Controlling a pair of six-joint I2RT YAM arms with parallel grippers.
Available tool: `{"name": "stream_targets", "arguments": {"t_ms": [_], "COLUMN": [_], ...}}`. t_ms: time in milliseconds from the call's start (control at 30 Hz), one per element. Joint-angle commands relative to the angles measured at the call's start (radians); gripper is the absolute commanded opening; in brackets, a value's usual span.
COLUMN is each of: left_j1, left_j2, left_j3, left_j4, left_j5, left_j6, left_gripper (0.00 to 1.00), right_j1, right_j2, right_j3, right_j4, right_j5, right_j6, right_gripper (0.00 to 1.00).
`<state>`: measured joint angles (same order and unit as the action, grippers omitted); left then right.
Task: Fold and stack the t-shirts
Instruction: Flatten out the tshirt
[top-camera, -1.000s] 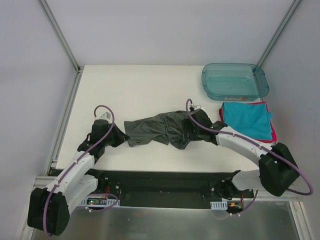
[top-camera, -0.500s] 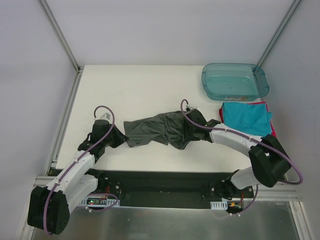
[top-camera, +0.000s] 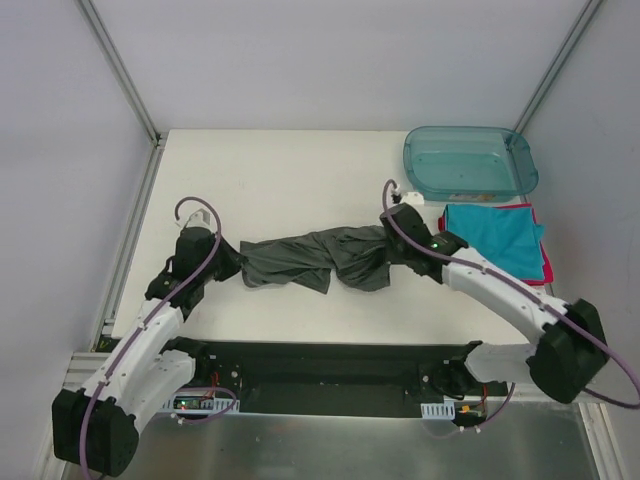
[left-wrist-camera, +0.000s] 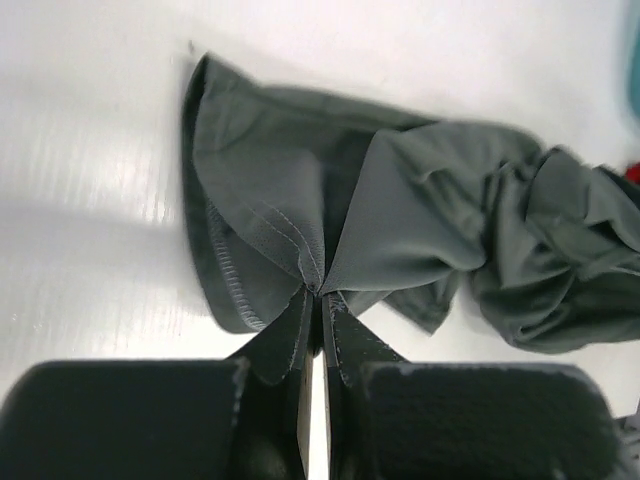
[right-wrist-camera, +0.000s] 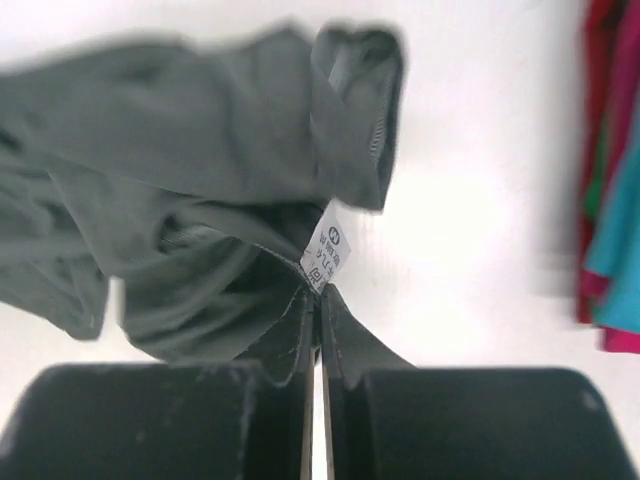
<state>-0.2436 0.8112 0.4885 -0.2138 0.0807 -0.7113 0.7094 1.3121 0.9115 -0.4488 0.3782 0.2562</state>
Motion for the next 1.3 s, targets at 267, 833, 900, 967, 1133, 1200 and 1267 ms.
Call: {"name": "stream_targets", "arguments": {"t_ms": [267, 833, 900, 967, 1133, 1200, 1267], "left_j1": [-0.008, -0.008, -0.008, -0.008, -0.008, -0.006, -0.008], "left_j2": [-0.291, -0.541, -0.558, -0.569, -0.570, -0.560, -0.531], "left_j3": [0.278, 0.512, 0.519, 0.522, 0.480, 0.414, 0.320], "left_j4": [-0.088, -0.105, -0.110, -0.114, -0.127, -0.128, -0.128], "left_j5": [-0.220, -0.262, -0.282, -0.292, -0.311, -0.306, -0.303], "left_j6": [0.084, 0.131, 0.134, 0.133, 0.112, 0.082, 0.047], "left_gripper": [0.00, 0.00, 0.00, 0.00, 0.00, 0.00, 0.00], "right_j1": [-0.059, -0.057, -0.059, -0.059, -0.059, -0.059, -0.059], "right_j2": [-0.375, -0.571, -0.585, -0.594, -0.614, -0.603, -0.562], "right_j3": [0.338, 0.722, 0.727, 0.725, 0.650, 0.569, 0.471], "right_j4": [-0.154, -0.243, -0.242, -0.243, -0.240, -0.229, -0.208], "right_j5": [0.193, 0.001, 0.034, 0.056, 0.111, 0.161, 0.236], "right_j6": [-0.288, -0.370, -0.364, -0.357, -0.318, -0.288, -0.279], "right_gripper": [0.01, 0.01, 0.01, 0.01, 0.01, 0.01, 0.01]}}
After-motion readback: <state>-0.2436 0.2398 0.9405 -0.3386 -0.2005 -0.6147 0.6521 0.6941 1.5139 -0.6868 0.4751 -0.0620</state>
